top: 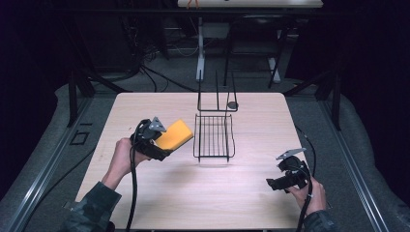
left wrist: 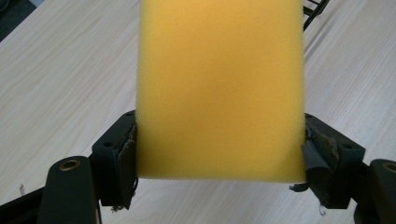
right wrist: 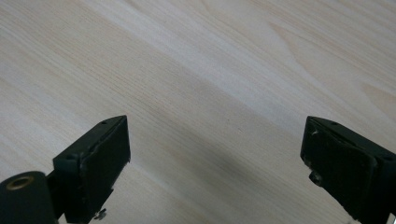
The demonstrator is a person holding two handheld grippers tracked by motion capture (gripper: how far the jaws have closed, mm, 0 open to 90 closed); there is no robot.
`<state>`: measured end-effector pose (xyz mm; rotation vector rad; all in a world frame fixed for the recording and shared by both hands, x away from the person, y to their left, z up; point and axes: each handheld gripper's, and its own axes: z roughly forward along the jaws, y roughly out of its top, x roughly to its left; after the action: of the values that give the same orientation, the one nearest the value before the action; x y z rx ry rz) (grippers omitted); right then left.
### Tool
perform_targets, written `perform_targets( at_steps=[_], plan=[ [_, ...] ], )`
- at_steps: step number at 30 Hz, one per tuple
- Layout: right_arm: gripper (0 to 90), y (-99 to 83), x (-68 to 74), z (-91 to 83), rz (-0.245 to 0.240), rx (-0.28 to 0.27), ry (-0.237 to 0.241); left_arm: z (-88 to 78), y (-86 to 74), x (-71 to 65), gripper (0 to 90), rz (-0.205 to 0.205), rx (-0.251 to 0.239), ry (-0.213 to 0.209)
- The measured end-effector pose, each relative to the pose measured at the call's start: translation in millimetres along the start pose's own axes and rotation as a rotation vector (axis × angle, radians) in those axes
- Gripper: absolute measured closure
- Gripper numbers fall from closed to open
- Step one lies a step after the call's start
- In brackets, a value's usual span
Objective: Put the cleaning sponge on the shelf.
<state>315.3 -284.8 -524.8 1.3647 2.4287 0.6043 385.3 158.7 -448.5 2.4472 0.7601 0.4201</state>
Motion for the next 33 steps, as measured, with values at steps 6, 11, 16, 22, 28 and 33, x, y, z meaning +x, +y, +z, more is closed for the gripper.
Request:
perform_targets(
  at_steps=[6,11,16,22,28,33],
  plan=[
    [7.8,-0.3,0.9,1.2,0.001,-0.004,-0.001,4.5,7.5,-2.5,24.4,0.021,-0.008,-0.019],
    [7.8,-0.6,0.8,-0.2,0.008,0.002,0.001,7.3,12.8,-2.6,24.5,0.038,-0.019,-0.040],
    [7.9,-0.4,2.0,0.8,0.007,-0.007,0.003,10.5,18.7,-4.9,24.4,0.057,-0.014,-0.054],
    [7.9,-0.1,2.0,0.7,0.013,0.006,0.009,15.9,27.8,-8.1,24.5,0.091,-0.004,-0.067],
    [7.9,-0.1,1.6,1.3,0.010,0.005,0.009,22.5,39.4,-13.8,24.5,0.128,0.000,-0.080],
    [8.0,-0.1,1.2,1.0,0.005,0.006,0.005,25.7,47.7,-17.1,24.5,0.142,-0.018,-0.086]
  ],
)
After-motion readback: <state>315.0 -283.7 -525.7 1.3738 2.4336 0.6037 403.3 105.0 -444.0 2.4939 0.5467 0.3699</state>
